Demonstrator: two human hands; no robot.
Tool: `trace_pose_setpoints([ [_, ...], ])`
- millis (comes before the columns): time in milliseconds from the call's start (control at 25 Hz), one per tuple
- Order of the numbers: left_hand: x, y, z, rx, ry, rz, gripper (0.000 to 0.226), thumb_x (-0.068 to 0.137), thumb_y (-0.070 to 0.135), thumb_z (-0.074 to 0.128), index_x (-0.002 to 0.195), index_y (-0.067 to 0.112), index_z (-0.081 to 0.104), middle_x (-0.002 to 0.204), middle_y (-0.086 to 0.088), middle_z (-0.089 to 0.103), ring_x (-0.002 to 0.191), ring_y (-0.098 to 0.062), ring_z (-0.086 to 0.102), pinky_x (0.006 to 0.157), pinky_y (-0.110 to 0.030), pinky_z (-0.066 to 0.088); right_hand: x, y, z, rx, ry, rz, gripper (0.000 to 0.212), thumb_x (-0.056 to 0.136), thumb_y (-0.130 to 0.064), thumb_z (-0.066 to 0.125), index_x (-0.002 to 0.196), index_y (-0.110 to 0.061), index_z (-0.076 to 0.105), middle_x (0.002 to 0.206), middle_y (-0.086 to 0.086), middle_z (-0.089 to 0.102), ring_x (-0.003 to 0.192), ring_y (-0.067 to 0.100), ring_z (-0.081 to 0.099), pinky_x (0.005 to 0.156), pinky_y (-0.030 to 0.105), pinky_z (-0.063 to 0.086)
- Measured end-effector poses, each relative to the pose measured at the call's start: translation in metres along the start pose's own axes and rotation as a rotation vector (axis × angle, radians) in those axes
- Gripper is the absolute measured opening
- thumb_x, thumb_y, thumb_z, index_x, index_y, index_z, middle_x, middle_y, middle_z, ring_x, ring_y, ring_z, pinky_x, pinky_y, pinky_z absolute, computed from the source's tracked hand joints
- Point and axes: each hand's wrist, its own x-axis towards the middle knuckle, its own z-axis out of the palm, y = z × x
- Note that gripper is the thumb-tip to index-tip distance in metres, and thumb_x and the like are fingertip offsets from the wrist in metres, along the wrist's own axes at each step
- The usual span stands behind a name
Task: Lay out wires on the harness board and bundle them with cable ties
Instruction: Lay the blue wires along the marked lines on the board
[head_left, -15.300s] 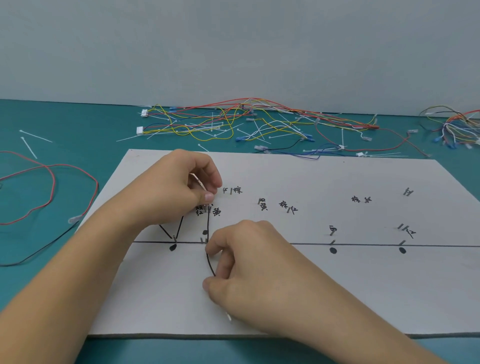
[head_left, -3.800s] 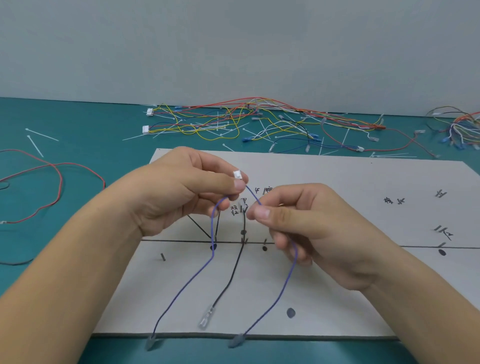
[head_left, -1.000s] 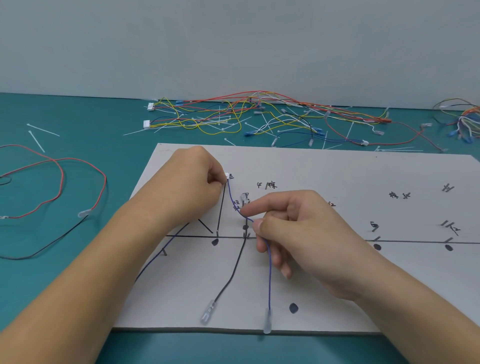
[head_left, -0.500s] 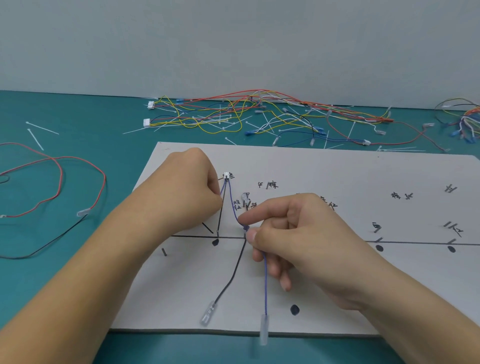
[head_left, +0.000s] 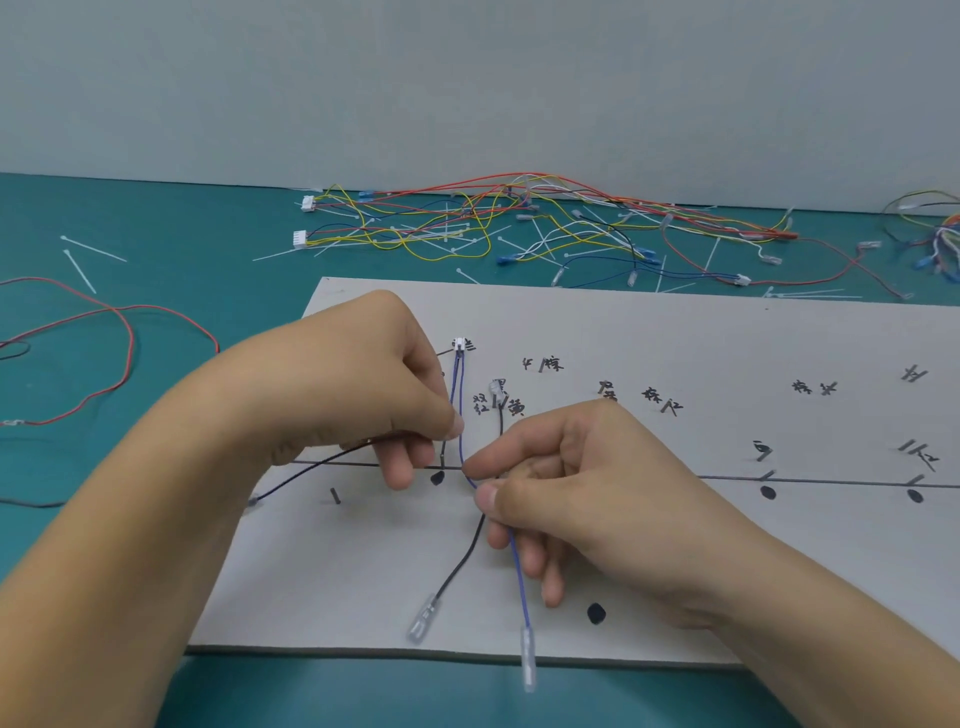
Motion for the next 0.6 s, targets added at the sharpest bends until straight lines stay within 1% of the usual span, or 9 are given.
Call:
trace_pose_setpoints([
  [80,0.000,-0.001,-0.002,-0.053,-0.065,0.015,0.018,0.084,0.015,0.079,0.069,0.007,0.075,0.063,-0.010,0.074,0.048,-0.020,0.071,0.037,-0.019,0.037,0.000,0.000,0.000,0.015,-0.008,0.000,0.012,0.092,0.001,0.068,0.104,0.001,0.068,0.065,0.013,0.068,0.044,0.017,0.056,0.041,0.026,0.050],
  [120,0.000,-0.001,-0.002,-0.063,-0.108,0.021,0.016,0.085,0.014,0.078,0.071,0.006,0.075,0.063,-0.011,0.074,0.049,-0.021,0.072,0.035,-0.018,0.037,0.000,0.001,0.001,0.025,-0.016,0.002,0.013,0.092,0.001,0.068,0.105,0.001,0.067,0.065,0.013,0.068,0.045,0.017,0.056,0.042,0.026,0.051],
  [200,-0.001,0.000,0.000,-0.061,-0.179,0.028,0.013,0.087,0.013,0.076,0.077,0.005,0.077,0.065,-0.012,0.075,0.051,-0.022,0.073,0.035,-0.018,0.038,0.000,0.001,0.002,0.049,-0.036,0.009,0.015,0.093,0.002,0.067,0.108,0.002,0.067,0.067,0.013,0.069,0.046,0.018,0.058,0.043,0.026,0.052],
  [280,-0.004,0.000,-0.001,-0.039,-0.191,0.038,0.010,0.087,0.015,0.076,0.080,0.008,0.078,0.066,-0.011,0.075,0.048,-0.020,0.071,0.035,-0.017,0.036,0.000,0.001,0.002,0.062,-0.058,0.018,0.019,0.092,0.004,0.067,0.111,0.003,0.066,0.069,0.015,0.071,0.048,0.019,0.060,0.045,0.027,0.053],
  [400,-0.011,-0.001,-0.008,0.033,-0.190,0.065,0.005,0.082,0.024,0.079,0.081,0.019,0.079,0.071,-0.005,0.078,0.041,-0.015,0.064,0.036,-0.015,0.034,0.000,0.001,0.002,0.060,-0.102,0.034,0.025,0.092,0.006,0.066,0.116,0.003,0.064,0.078,0.020,0.074,0.052,0.022,0.065,0.050,0.026,0.055],
  [480,-0.014,-0.001,-0.009,0.066,-0.233,0.066,0.006,0.081,0.027,0.079,0.083,0.022,0.078,0.074,-0.002,0.079,0.039,-0.013,0.062,0.038,-0.013,0.035,0.001,0.002,0.001,0.072,-0.121,0.040,0.025,0.092,0.007,0.065,0.116,0.004,0.064,0.082,0.021,0.075,0.054,0.023,0.067,0.052,0.027,0.056],
  [600,-0.016,0.001,-0.007,0.106,-0.255,0.068,0.010,0.079,0.032,0.081,0.084,0.024,0.078,0.076,0.003,0.079,0.039,-0.012,0.061,0.042,-0.013,0.040,0.002,0.003,0.000,0.131,-0.138,0.046,0.024,0.090,0.011,0.064,0.114,0.010,0.063,0.082,0.021,0.074,0.057,0.023,0.067,0.055,0.027,0.056],
])
